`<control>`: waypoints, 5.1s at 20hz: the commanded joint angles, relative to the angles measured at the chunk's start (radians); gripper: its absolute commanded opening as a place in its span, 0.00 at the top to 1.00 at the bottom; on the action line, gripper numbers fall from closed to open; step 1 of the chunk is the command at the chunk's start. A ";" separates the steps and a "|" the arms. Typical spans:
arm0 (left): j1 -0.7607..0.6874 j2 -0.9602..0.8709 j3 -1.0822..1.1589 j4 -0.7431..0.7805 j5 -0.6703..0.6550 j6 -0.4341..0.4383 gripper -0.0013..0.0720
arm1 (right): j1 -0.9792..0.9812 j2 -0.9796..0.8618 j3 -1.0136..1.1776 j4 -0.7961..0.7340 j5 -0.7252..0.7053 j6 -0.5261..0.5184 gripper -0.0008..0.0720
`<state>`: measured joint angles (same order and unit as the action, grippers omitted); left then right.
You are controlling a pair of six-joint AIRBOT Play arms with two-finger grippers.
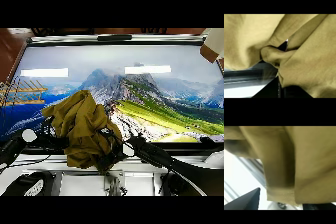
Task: Fold the shirts.
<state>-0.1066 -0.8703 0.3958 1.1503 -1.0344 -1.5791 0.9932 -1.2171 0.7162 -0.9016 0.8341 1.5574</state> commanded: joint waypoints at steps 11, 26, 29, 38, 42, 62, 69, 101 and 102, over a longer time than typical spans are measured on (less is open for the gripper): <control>0.000 0.076 0.176 -0.006 -0.046 0.102 0.91 | 0.033 0.114 0.182 -0.350 0.184 0.229 0.14; 0.000 0.079 0.191 -0.006 -0.045 0.103 0.91 | 0.169 -0.165 0.214 -0.495 0.052 0.463 0.90; 0.000 0.082 0.262 -0.040 -0.043 0.114 0.91 | 0.169 -0.074 0.314 -0.754 0.203 0.463 0.90; 0.000 0.181 1.116 -0.672 0.245 0.396 0.91 | 0.170 0.367 0.951 -1.332 0.162 0.455 0.90; 0.000 0.182 1.288 -0.665 0.227 0.381 0.91 | 0.169 0.397 1.073 -1.250 0.188 0.406 0.90; 0.000 0.104 0.453 0.320 0.117 0.293 0.01 | -0.048 -0.354 1.073 -0.964 0.618 0.112 0.90; -0.083 0.064 0.426 0.148 0.022 0.586 0.01 | -0.115 -0.354 1.073 -0.962 0.612 0.121 0.90; -0.203 -0.212 0.500 0.091 0.272 0.389 0.91 | -0.102 -0.364 0.859 -0.887 0.788 0.342 0.15; -0.203 -0.212 0.501 0.091 0.265 0.389 0.91 | -0.117 -0.364 0.837 -0.903 0.794 0.318 0.15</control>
<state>-0.3122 -1.0821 0.8917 1.2453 -0.7273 -1.1851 0.8871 -1.5806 1.6276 -1.7954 1.6238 1.8969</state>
